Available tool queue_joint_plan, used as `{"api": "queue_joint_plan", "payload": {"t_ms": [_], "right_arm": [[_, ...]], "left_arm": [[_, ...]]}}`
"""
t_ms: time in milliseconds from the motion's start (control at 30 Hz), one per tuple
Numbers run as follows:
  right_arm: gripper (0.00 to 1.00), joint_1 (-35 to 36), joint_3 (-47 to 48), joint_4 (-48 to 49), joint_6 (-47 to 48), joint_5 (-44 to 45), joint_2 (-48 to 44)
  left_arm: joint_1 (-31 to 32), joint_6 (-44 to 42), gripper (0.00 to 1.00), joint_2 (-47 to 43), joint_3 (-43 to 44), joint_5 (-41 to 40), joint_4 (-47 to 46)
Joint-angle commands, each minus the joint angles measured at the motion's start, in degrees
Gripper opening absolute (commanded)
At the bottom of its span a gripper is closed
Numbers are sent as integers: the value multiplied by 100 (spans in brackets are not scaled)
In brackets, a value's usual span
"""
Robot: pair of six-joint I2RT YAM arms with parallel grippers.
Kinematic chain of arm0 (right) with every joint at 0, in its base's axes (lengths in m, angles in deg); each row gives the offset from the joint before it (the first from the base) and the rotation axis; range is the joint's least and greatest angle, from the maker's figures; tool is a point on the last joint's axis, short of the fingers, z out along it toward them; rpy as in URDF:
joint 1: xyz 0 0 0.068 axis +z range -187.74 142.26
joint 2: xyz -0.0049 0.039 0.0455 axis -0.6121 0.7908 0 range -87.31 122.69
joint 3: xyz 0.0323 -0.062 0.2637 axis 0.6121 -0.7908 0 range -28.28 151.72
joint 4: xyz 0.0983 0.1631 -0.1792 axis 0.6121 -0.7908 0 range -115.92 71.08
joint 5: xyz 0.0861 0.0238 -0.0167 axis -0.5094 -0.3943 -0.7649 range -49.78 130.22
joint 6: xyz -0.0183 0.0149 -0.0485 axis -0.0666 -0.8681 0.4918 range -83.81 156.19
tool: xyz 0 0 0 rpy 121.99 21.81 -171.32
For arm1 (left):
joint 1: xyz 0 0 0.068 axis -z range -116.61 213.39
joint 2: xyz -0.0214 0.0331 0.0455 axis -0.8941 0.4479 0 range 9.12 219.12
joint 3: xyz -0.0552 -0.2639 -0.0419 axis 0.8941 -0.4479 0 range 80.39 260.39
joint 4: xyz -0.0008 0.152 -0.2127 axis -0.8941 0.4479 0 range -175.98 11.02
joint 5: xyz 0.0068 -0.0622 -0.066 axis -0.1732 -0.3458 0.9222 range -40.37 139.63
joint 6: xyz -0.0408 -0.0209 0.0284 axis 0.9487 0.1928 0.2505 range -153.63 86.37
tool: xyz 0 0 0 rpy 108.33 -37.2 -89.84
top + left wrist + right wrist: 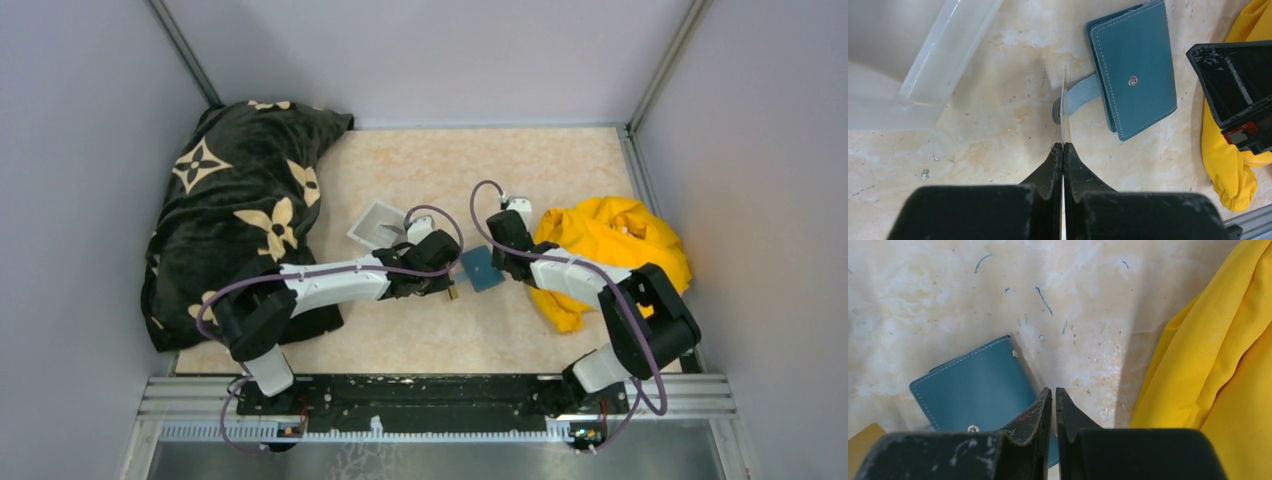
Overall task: Put the credit cards into the card holder
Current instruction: Open the card holder at the center of the board.
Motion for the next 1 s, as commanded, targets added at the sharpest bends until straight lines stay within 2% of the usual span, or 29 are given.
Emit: {"api": "queue_joint_plan", "payload": {"t_ms": [0, 200, 500, 967], "right_arm": [[8, -140, 260, 141, 101, -35, 154], [8, -163, 245, 201, 115, -236, 301], [8, -163, 182, 232, 101, -416, 346], [8, -146, -75, 440, -18, -784, 381]], "left_arm": [[-56, 271, 0, -297, -263, -85, -322], [-155, 493, 0, -611, -698, -35, -791], [-278, 631, 0, -822, -1382, 457, -2099], [-339, 643, 0, -790, -1591, 586, -2531]]}}
